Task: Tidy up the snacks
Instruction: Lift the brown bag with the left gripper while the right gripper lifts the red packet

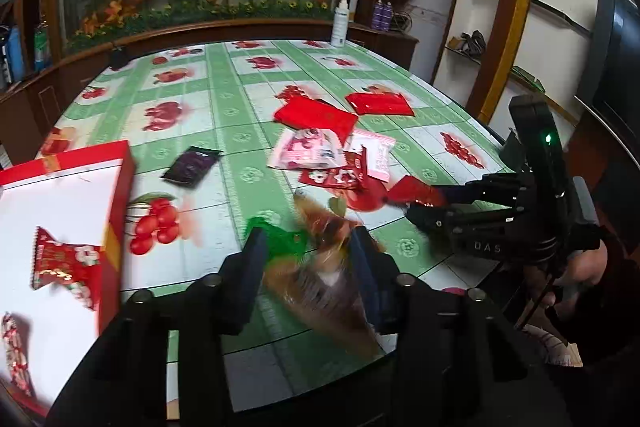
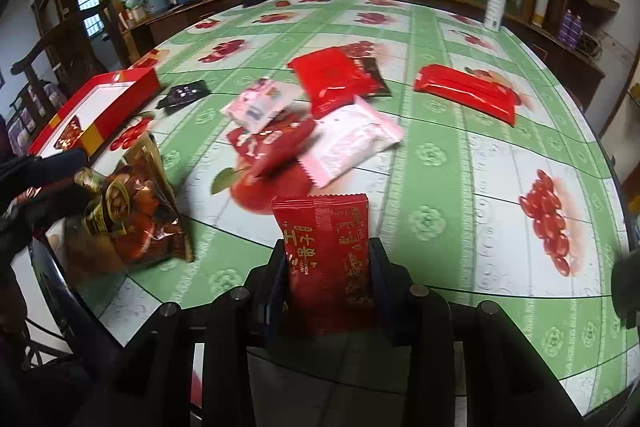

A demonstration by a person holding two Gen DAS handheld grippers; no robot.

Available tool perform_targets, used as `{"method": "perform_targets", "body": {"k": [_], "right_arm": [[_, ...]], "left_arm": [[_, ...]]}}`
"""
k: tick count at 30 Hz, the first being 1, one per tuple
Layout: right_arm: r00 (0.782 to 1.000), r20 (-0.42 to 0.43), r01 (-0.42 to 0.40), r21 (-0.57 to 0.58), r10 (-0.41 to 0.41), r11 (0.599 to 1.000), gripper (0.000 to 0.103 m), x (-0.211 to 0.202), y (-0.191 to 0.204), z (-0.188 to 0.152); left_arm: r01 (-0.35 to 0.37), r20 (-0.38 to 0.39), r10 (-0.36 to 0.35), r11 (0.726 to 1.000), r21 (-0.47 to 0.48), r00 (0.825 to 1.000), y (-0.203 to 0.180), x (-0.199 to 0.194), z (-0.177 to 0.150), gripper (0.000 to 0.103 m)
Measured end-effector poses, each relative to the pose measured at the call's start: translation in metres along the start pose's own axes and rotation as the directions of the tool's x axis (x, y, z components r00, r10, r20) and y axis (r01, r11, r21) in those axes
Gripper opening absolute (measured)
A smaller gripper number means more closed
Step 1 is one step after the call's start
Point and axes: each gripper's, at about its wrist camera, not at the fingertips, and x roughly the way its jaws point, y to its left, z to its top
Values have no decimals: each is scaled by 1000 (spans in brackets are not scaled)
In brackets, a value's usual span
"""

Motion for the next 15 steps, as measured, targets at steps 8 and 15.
{"method": "perform_targets", "body": {"k": [8, 15], "right_arm": [[1000, 21, -14, -39, 15, 999, 42, 3, 11, 0], [999, 34, -21, -48, 23, 999, 44, 3, 11, -2]], "left_arm": [[2, -107, -4, 1000, -18, 994, 7, 15, -12, 44], [49, -153, -45, 999, 23, 987, -8, 27, -18, 64]]}}
